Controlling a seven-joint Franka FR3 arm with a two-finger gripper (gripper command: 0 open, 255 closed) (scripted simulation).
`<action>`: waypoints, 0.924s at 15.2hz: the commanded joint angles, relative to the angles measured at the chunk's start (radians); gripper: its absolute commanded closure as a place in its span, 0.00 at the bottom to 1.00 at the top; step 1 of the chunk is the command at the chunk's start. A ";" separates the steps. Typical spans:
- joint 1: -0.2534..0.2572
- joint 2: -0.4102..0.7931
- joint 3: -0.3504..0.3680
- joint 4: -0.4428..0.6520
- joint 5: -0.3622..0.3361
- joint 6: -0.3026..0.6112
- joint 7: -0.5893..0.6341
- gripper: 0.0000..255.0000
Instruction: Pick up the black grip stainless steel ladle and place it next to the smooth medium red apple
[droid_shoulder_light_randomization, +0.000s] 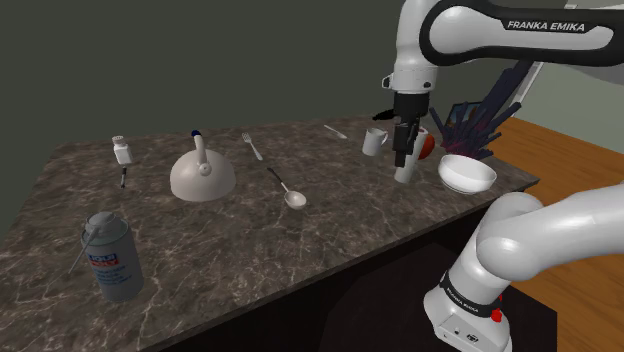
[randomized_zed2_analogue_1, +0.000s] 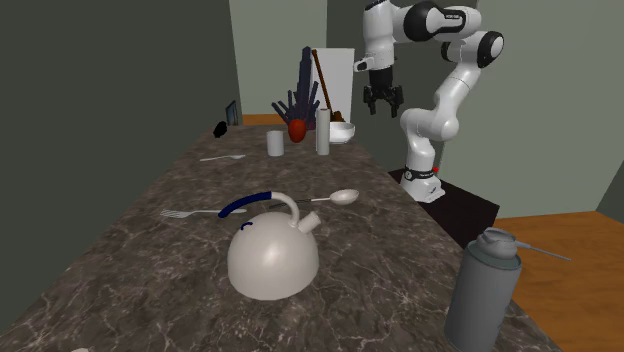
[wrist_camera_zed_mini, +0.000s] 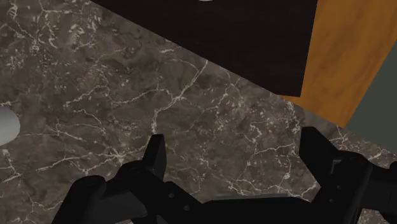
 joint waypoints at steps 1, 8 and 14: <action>0.000 0.000 0.000 0.000 0.000 0.000 0.000 0.00; -0.011 0.180 0.074 -0.005 0.075 0.240 0.153 0.00; -0.024 0.370 0.126 0.046 0.106 0.429 0.275 0.00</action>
